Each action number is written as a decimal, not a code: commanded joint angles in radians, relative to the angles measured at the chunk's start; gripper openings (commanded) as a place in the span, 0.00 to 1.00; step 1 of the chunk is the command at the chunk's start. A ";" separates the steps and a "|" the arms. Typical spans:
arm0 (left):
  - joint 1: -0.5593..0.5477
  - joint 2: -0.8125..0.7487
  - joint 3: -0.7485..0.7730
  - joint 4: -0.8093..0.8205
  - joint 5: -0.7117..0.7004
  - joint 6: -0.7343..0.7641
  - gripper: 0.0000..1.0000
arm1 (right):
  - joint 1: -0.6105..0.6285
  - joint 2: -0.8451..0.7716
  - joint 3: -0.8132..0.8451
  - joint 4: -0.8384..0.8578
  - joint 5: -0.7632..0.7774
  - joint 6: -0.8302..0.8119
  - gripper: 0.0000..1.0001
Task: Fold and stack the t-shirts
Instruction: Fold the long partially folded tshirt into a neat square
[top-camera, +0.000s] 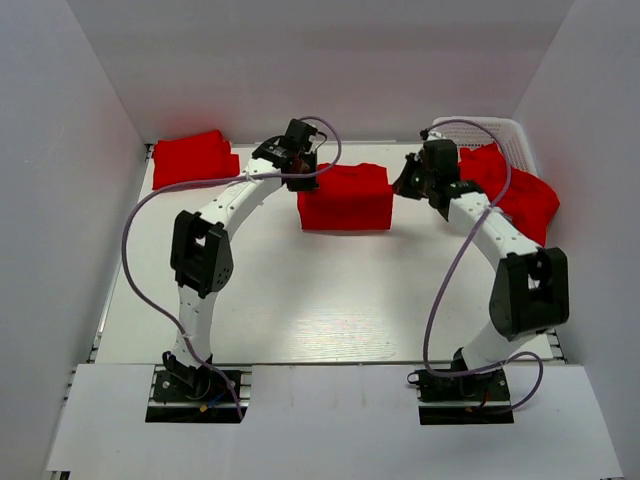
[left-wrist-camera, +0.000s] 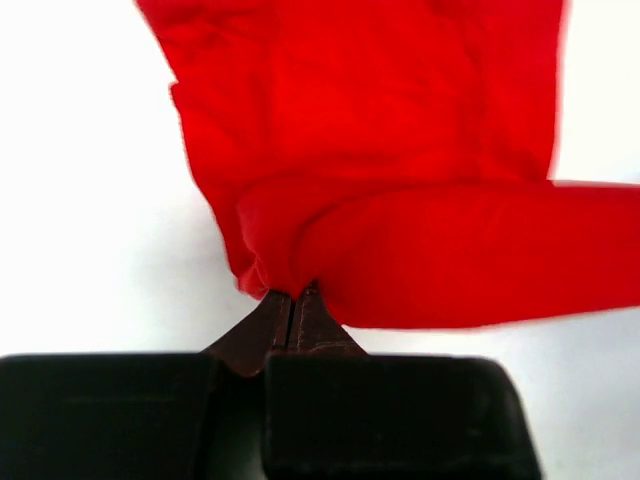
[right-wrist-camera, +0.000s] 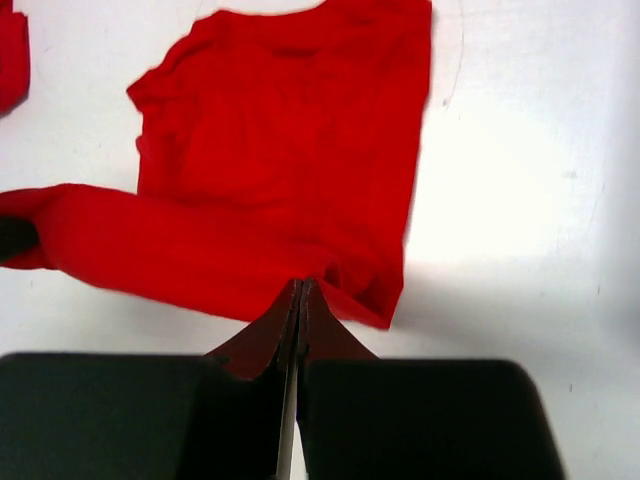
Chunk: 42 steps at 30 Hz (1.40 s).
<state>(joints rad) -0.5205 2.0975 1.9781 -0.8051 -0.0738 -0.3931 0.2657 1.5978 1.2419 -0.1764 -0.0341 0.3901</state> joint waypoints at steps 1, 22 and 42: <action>0.048 0.010 0.099 -0.031 -0.007 0.003 0.00 | -0.014 0.097 0.151 0.022 0.030 -0.036 0.00; 0.166 0.177 0.119 0.392 0.305 0.115 0.00 | -0.080 0.527 0.603 0.008 -0.044 -0.050 0.00; 0.203 0.285 0.108 0.610 0.276 0.115 0.29 | -0.125 0.772 0.783 0.166 -0.226 -0.080 0.00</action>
<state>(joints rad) -0.3321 2.3779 2.0857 -0.2459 0.2207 -0.2821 0.1581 2.3302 1.9564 -0.0891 -0.2077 0.3317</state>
